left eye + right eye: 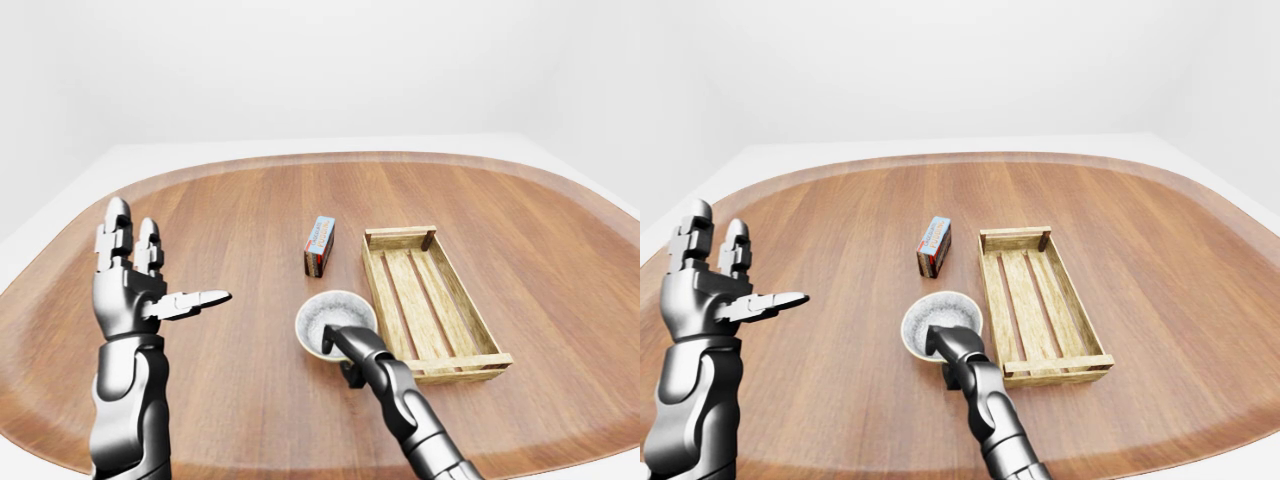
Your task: Pick up the bowl on the left and put it in the tray.
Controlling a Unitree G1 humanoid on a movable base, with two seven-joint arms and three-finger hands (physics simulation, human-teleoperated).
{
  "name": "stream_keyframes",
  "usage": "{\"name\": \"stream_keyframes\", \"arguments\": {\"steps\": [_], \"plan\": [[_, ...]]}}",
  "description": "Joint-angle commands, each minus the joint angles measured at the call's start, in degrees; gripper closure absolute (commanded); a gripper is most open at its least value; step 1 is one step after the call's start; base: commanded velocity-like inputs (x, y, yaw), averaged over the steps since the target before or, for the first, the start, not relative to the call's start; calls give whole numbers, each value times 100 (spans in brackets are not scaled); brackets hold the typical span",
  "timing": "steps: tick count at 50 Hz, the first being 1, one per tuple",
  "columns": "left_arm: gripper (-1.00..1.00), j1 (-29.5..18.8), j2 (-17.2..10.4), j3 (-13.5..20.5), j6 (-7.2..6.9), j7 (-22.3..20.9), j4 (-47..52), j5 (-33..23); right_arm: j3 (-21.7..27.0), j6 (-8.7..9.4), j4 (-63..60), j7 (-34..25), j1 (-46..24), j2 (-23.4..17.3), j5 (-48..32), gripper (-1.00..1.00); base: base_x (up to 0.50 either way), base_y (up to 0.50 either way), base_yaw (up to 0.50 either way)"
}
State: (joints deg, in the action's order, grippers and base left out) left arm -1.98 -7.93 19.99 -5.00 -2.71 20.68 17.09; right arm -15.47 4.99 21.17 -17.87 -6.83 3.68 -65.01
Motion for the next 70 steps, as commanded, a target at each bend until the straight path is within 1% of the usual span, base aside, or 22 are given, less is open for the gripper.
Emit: {"name": "stream_keyframes", "arguments": {"steps": [1, 8, 16, 20, 27, 29, 38, 49, 65, 70], "plan": [[-100, 11, 11, -15, 0, 9, 42, -16, -45, 1, -168, -140, 123, -11, -12, 100, 0, 0, 0], [-100, 5, 8, -9, 0, -5, 10, -21, -111, 1, -374, -255, 195, -2, -88, 100, 0, 0, 0], [-100, 24, 13, -6, 0, -11, 40, -9, -204, 1, -650, -561, 180, 10, -349, 100, 0, 0, 0], [-100, 29, 26, -18, 0, -21, 24, -29, -303, 1, -977, -892, 95, 103, -601, 100, 0, 0, 0], [-100, 7, 15, -14, 0, -20, -47, -20, -451, 1, -1117, -1175, 2, 295, -1006, 100, 0, 0, 0], [-100, 10, 14, -18, 0, -16, -36, -23, -446, 1, -1127, -1205, -7, 307, -1044, 100, 0, 0, 0], [-100, 52, 42, -27, 0, -20, 46, -37, -390, 1, -1610, -1804, -185, 389, -1593, 100, 0, 0, 0], [-100, 43, 41, -41, 0, -19, 44, -53, -357, 1, -1912, -2203, -345, 552, -1987, 100, 0, 0, 0], [-100, 44, 44, -46, 0, -12, 43, -46, -247, 1, -2558, -2213, -670, 739, -2623, 100, 0, 0, 0], [-100, 44, 31, -14, 0, -19, 61, -20, -125, 1, -2836, -2213, -870, 779, -2832, 100, 0, 0, 0]]}}
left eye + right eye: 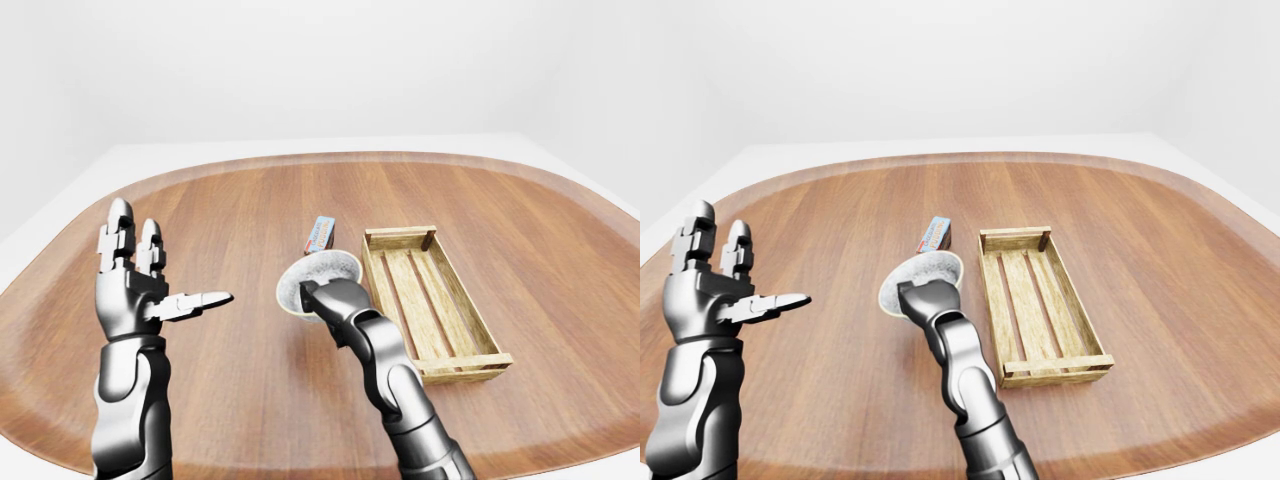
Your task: Pick up the bowl on the left and put it in the tray.
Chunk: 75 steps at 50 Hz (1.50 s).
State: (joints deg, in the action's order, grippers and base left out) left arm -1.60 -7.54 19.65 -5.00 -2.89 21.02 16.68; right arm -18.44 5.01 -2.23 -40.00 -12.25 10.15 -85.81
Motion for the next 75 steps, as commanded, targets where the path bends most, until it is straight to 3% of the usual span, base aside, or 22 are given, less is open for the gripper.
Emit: {"name": "stream_keyframes", "arguments": {"steps": [1, 13, 37, 75], "plan": [[-100, 10, -6, 21, 0, -5, 25, 18, 189, -1, -538, 0, -350, 140, -778, 100, 0, 0, 0], [-100, 14, 10, -5, 0, -5, 31, -17, 495, -1, -1024, 0, -657, 133, -1005, 100, 0, 0, 0], [-100, 19, 28, -36, 0, -4, 4, -50, 1579, -1, -1915, 0, -1135, -786, -885, 100, 0, 0, 0], [-100, 26, 24, -40, 0, -3, 5, -48, 1944, -1, -1349, 0, -785, -1398, 409, 100, 0, 0, 0]]}}
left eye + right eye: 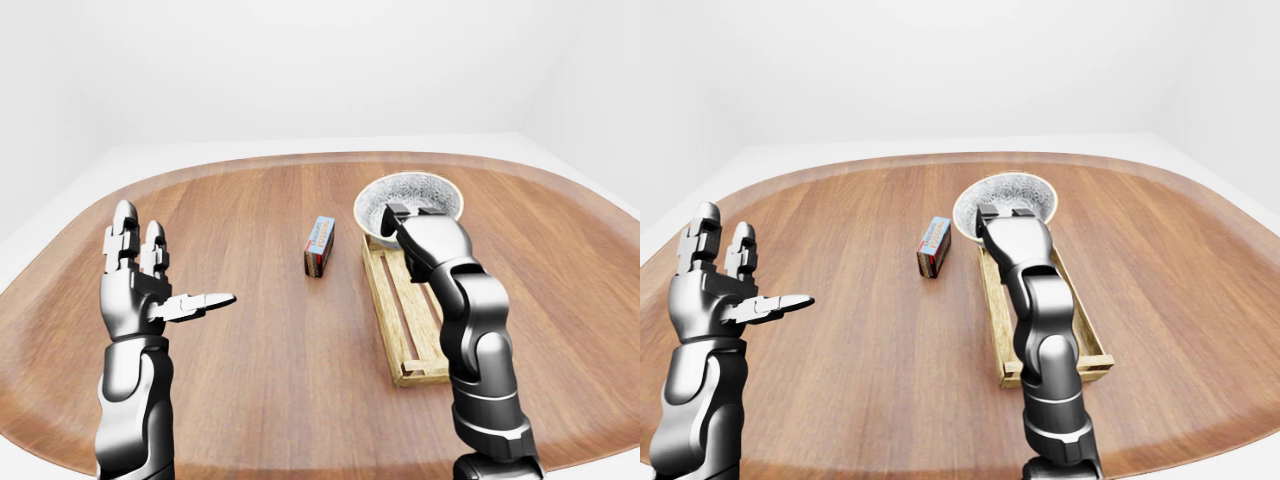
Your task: Pick up the bowl on the left and put it in the tray.
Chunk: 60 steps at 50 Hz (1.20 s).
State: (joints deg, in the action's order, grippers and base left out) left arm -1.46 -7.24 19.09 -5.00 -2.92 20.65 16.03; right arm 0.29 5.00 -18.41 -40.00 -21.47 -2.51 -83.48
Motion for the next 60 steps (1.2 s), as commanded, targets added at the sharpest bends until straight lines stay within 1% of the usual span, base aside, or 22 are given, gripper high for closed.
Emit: {"name": "stream_keyframes", "arguments": {"steps": [1, 10, 15, 20, 31, 34, 36, 42, 50, 60], "plan": [[-100, 12, -1, 16, 0, -10, 6, 10, 74, 0, 276, 0, 156, -147, 224, 100, 0, 0, 0], [-100, 11, 8, -22, 0, 4, 10, -18, 139, 0, 359, 0, 243, -297, 531, 100, 0, 0, 0], [-100, 12, 4, -1, 0, -3, 14, -9, 251, 0, 517, 0, 260, -393, 854, 100, 0, 0, 0], [-100, 17, 15, -12, 0, -8, -3, -25, 209, 0, 444, 0, 326, -432, 935, 100, 0, 0, 0], [-100, 27, 20, -22, 0, -26, -44, -36, 355, 0, 582, 0, 336, -631, 1313, 100, 0, 0, 0], [-100, 22, 18, -24, 0, -18, -48, -41, 384, 0, 698, 0, 328, -683, 1410, 100, 0, 0, 0], [-100, 24, 22, -31, 0, -13, -32, -44, 467, 0, 941, 0, 301, -734, 1620, 100, 0, 0, 0], [-100, 33, 43, -78, 0, -18, -81, -95, 475, 0, 1216, 0, 281, -849, 1955, 100, 0, 0, 0], [-100, 25, 35, -69, 0, -18, -81, -84, 433, 0, 1366, 0, 210, -911, 2082, 100, 0, 0, 0], [-100, 45, 43, -57, 0, -28, -48, -84, 516, 0, 1616, 0, 115, -1064, 2409, 100, 0, 0, 0]]}}
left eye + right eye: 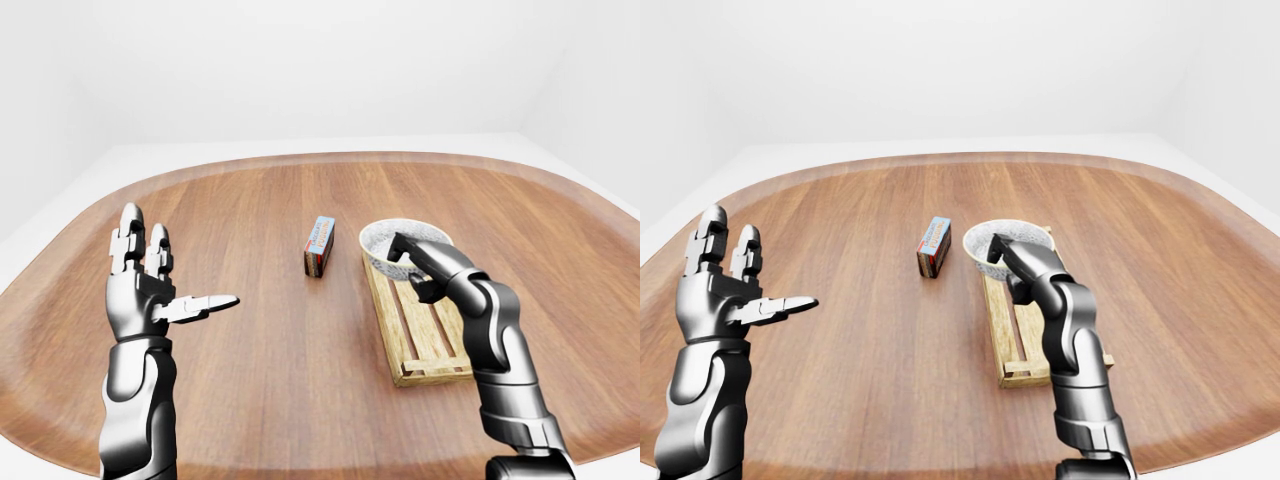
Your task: Pick up the bowl on the left and put it in the tray.
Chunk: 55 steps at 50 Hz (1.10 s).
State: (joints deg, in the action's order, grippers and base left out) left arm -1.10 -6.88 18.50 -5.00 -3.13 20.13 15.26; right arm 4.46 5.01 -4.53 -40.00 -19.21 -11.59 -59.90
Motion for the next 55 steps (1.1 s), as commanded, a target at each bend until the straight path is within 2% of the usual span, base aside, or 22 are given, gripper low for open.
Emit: {"name": "stream_keyframes", "arguments": {"steps": [1, 15, 39, 55], "plan": [[-100, 11, 7, 0, 0, -5, 15, -7, 104, -1, 214, 0, -108, -167, 68, 100, 0, 0, 0], [-100, 36, 30, -35, 0, -15, -14, -54, 231, -1, 463, 174, -83, -337, 414, 100, 0, 0, 0], [-100, 37, 42, -57, 0, -20, -31, -72, 180, -1, 798, 462, -225, -412, 386, 100, 0, 0, 0], [-100, 35, 32, -43, 0, -20, -26, -64, 193, -1, 1752, 1294, -416, -522, 388, 100, 0, 0, 0]]}}
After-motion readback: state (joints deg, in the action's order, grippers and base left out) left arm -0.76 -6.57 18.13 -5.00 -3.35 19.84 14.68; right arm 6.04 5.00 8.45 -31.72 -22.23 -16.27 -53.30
